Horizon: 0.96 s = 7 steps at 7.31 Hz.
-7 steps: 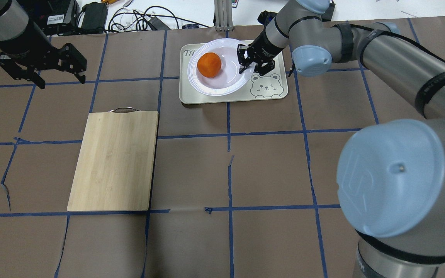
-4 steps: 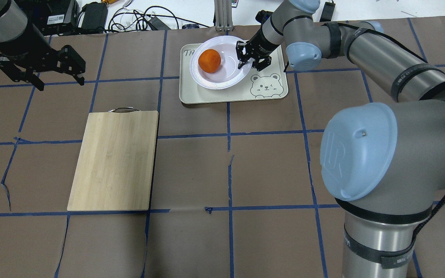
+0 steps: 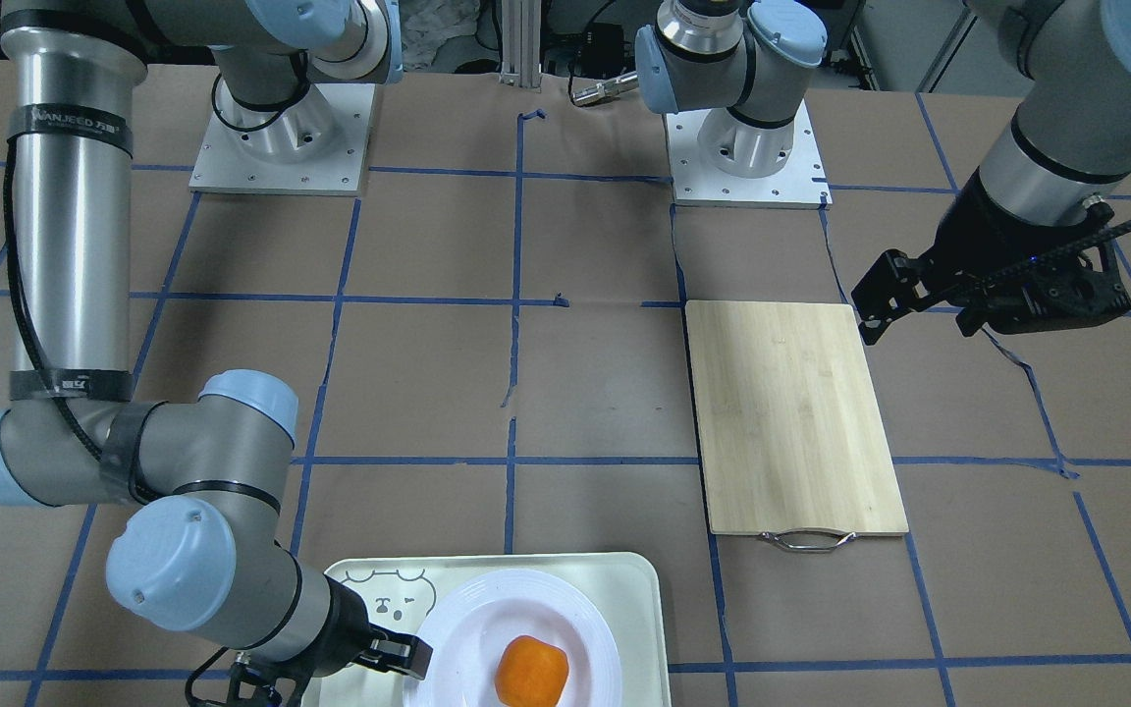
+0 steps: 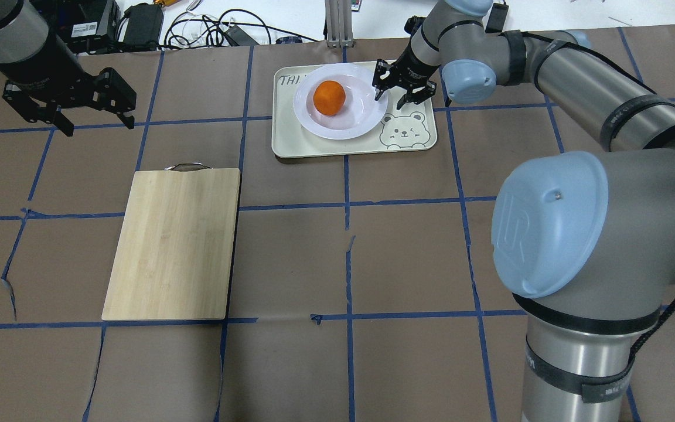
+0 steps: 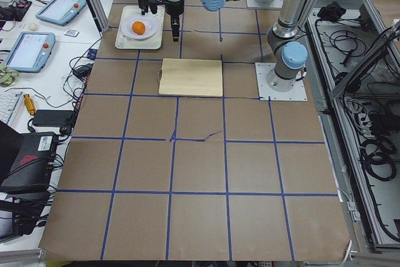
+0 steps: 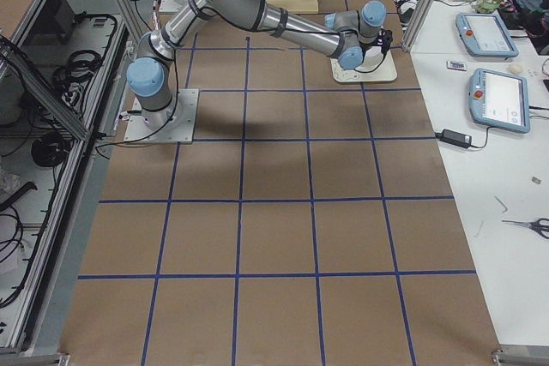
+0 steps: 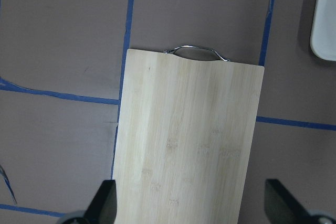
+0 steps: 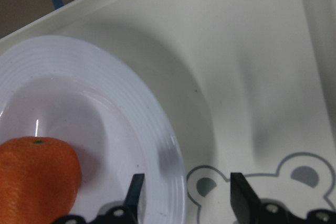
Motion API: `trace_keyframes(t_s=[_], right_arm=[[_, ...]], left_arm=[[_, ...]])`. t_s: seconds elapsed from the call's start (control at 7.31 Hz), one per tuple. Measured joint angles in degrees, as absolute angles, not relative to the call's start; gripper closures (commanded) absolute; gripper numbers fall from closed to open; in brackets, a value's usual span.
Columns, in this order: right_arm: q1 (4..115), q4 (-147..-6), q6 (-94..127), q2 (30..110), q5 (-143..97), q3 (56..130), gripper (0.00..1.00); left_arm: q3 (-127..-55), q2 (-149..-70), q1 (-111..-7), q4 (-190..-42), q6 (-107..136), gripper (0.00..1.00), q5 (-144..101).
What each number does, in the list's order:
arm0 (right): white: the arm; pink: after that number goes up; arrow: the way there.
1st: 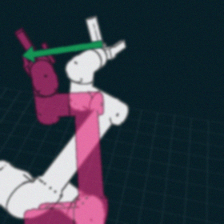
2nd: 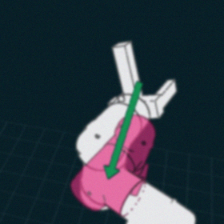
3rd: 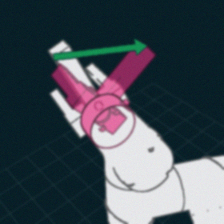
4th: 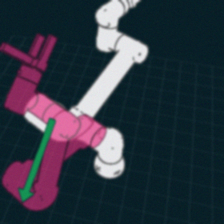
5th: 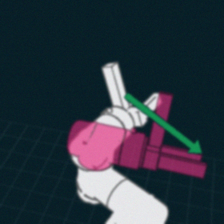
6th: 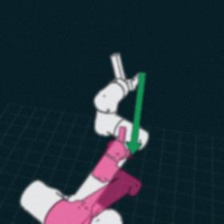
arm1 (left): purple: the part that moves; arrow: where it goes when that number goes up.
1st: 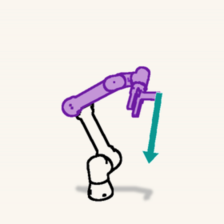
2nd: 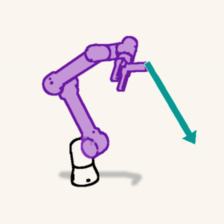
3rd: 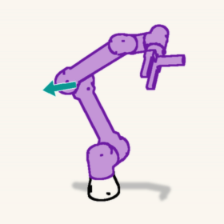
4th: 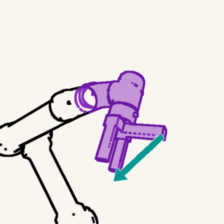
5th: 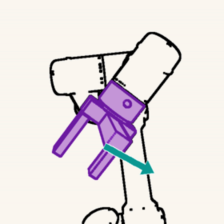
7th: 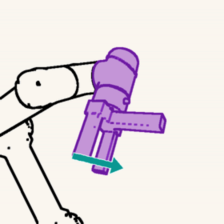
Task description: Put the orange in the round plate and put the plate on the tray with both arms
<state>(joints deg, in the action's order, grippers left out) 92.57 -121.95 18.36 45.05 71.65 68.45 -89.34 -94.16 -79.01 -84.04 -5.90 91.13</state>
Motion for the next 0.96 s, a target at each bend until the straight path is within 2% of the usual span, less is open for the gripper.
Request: trace_keyframes(t_s=[0.55, 0.96], right_arm=[[92.9, -102.6, 8.2, 63.4, 83.5, 70.6, 0.0], [93.0, -91.6, 1.7, 80.5, 89.1, 78.8, 0.0]], left_arm=[[-89.3, -93.5, -82.0, -83.9, -7.7, 0.0, 91.3], [-89.3, -93.0, -82.7, -84.0, -7.7, 0.0, 90.9]])
